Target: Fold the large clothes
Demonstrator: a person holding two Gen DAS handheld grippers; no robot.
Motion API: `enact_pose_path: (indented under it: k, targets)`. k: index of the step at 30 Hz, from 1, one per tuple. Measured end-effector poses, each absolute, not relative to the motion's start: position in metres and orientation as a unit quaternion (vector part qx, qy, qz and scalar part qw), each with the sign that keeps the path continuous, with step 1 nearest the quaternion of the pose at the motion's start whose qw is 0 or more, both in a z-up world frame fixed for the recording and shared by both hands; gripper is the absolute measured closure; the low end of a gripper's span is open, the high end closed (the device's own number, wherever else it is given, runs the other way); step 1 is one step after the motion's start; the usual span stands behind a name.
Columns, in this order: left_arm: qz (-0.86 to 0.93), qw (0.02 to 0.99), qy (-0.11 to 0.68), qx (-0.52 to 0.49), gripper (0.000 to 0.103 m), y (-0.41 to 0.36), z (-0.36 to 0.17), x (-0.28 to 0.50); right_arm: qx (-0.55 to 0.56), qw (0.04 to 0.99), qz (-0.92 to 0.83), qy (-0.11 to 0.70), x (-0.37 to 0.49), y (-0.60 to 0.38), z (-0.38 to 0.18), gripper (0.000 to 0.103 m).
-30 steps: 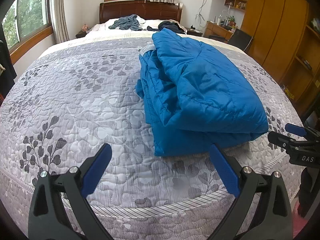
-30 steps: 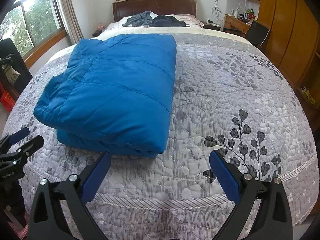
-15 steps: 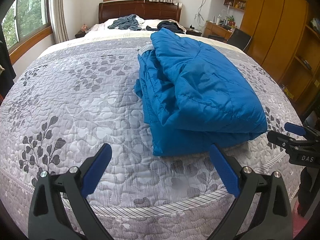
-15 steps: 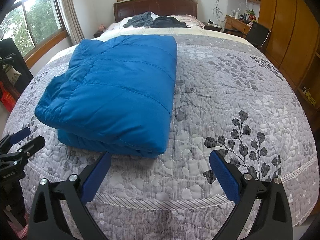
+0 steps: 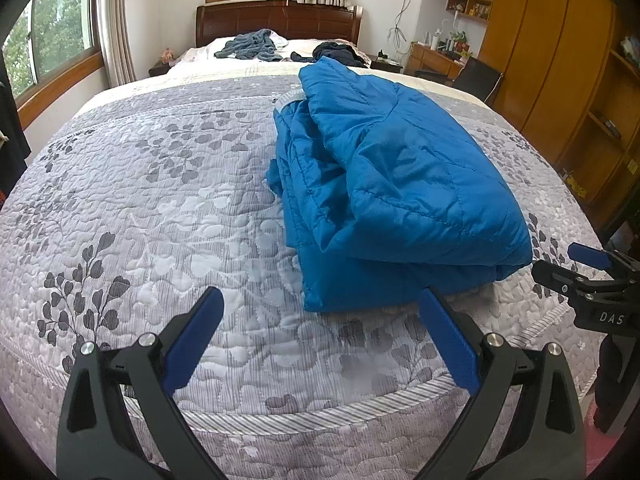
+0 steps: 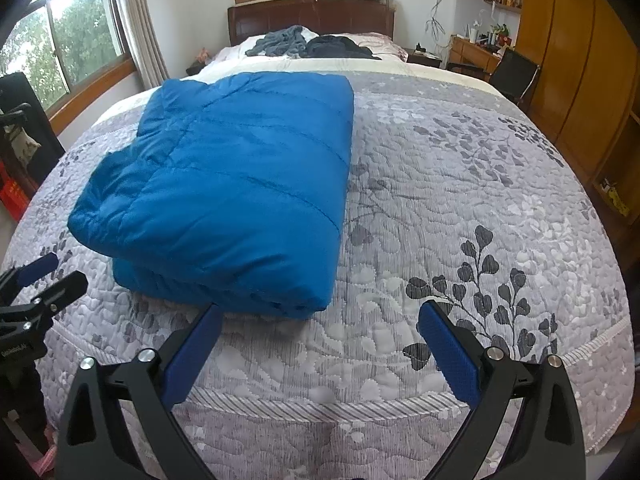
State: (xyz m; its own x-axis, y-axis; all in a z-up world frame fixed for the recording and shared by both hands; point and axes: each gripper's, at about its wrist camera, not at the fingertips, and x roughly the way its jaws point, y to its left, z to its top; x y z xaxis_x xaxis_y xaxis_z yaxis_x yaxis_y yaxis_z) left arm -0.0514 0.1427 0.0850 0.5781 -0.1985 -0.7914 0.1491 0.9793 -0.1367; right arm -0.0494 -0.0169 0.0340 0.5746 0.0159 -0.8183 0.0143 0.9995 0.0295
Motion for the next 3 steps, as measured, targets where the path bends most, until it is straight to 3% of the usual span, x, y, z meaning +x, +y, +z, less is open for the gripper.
enact_pose_path:
  k: [3]
  targets:
    - [-0.098, 0.888, 0.449, -0.028, 0.006, 0.143, 0.085, -0.0515, 0.018, 0.887, 0.002, 0.461, -0.0495, -0.0176, 0.0339, 0.004]
